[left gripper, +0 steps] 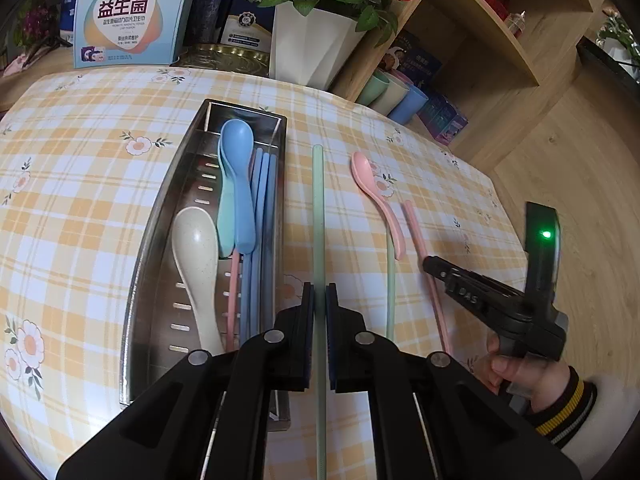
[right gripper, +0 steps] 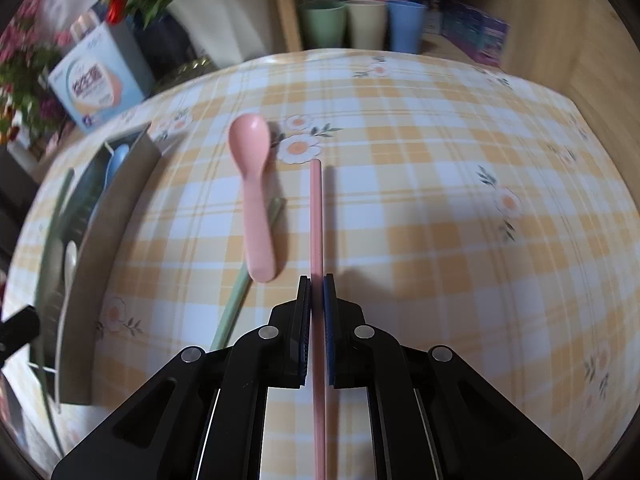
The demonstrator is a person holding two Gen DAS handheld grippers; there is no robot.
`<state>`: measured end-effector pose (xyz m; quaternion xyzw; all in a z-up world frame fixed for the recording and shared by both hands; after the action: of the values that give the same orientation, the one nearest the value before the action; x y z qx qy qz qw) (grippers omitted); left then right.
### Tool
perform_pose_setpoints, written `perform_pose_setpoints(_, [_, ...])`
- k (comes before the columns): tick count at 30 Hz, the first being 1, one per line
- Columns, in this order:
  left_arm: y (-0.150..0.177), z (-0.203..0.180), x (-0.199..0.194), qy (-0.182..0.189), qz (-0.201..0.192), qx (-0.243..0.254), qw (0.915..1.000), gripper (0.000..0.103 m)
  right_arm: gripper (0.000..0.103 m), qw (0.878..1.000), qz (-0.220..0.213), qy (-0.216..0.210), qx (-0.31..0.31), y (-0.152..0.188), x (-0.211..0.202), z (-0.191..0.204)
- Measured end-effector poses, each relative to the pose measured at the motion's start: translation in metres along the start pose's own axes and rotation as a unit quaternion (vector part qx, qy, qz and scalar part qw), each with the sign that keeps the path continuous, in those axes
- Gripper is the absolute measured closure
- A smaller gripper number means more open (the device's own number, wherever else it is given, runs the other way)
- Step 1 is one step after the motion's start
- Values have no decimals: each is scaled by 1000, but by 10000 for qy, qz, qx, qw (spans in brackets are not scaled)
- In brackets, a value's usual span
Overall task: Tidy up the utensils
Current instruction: 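Carry the green chopstick toward the tray with the left tool while the right grasps the pink chopstick, then lower the green chopstick into the tray and open the left tool while the right lifts the pink chopstick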
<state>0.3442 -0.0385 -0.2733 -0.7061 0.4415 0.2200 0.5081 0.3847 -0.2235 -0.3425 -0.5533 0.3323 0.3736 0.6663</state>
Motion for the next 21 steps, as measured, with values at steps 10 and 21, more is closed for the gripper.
perform_pose_setpoints(10, [1, 0, 0, -80, -2, 20, 10000, 98, 97, 9955, -512, -548, 581, -9, -40, 2])
perform_pose_setpoints(21, [-23, 29, -6, -267, -39, -192, 9995, 97, 97, 9884, -808, -1045, 745, -23, -65, 16])
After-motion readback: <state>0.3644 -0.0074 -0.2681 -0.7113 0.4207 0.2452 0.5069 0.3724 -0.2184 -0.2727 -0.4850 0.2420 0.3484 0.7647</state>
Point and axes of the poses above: each gripper's, at about its wrist camera, not at the fingertips, and x roughly the way its jaws point, z to its left, y to its underside, the point moved 10 cm from there along x, roughly the way its jaws point, and after that the axes turned 1 degree about -y, right-handed, at the moved point
